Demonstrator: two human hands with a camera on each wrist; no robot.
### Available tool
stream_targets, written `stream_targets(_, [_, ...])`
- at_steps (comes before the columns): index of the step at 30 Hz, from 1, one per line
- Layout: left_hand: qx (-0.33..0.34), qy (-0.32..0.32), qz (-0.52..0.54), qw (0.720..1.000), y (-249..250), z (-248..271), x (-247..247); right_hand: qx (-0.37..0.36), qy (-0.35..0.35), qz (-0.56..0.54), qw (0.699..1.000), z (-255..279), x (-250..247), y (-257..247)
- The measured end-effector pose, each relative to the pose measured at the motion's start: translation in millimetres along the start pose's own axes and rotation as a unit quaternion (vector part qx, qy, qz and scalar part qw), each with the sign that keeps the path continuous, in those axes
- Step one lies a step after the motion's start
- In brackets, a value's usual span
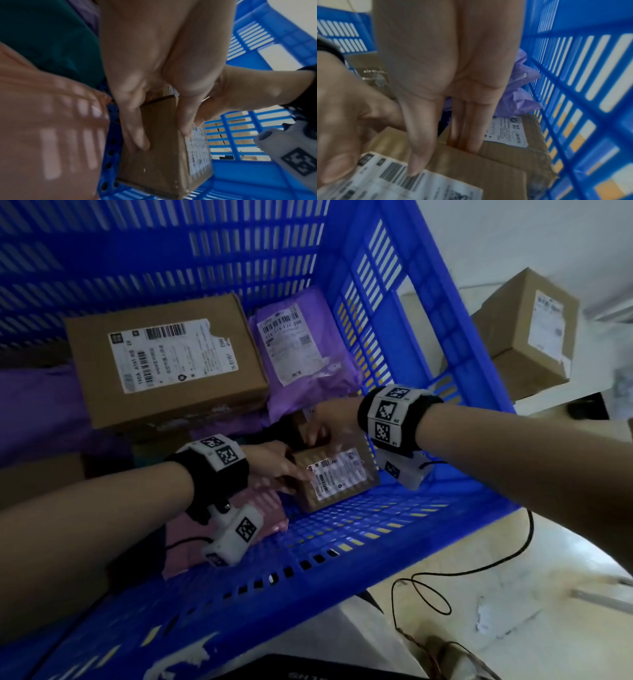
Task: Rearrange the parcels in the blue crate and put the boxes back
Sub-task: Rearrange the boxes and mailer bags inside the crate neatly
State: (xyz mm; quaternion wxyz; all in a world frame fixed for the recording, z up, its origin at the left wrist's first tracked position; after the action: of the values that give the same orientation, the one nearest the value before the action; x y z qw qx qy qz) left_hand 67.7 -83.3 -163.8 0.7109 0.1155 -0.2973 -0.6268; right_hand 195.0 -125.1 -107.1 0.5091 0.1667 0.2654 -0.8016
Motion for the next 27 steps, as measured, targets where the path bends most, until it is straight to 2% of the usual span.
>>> stream_targets(5, [-0.043,0.040,0.103,0.993,8,-11,1,0.023,0.044,0.056,0.997,1,3,3])
stream_targets(7, [-0.059,0.055,0.116,0.990,9,-13,-4,0.031,0.035,0.057,0.997,0,8,6])
stream_targets(9, [-0.066,0.058,0.083,0.993,15,-5,-5,0.030,0.019,0.050,0.998,-1,10,7])
stream_targets(14, [-0.009,0.085,-0.041,0.995,19,18,-26,0.030,0.033,-0.019,0.999,-1,-2,-2])
stream_targets(18, [-0.033,0.099,-0.124,0.987,14,51,-46,0.015,0.047,-0.124,0.991,-13,-5,-20])
stream_targets(20, [-0.050,0.109,-0.174,0.977,7,66,-56,0.009,0.020,-0.126,0.992,-19,-2,-33])
stream_targets(23, [-0.090,0.127,-0.217,0.964,-12,85,-74,0.003,-0.063,-0.113,0.992,-32,9,-54])
stream_targets(27, [-0.157,0.153,-0.170,0.961,-41,99,-95,0.031,-0.133,-0.161,0.978,-51,26,-72])
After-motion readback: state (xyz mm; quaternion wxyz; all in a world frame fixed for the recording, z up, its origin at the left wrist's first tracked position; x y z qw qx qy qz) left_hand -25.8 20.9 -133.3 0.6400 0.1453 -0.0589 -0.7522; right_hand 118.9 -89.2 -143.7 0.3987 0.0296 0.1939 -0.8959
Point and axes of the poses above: each hand's wrist, its own z-axis away from the middle knuckle, its own x-axis out of the palm, y = z × x, the point moved 3 cm from there along -z, towards the middle knuckle, and after that the axes turned 1 degree about -y, right-handed, at the moved point
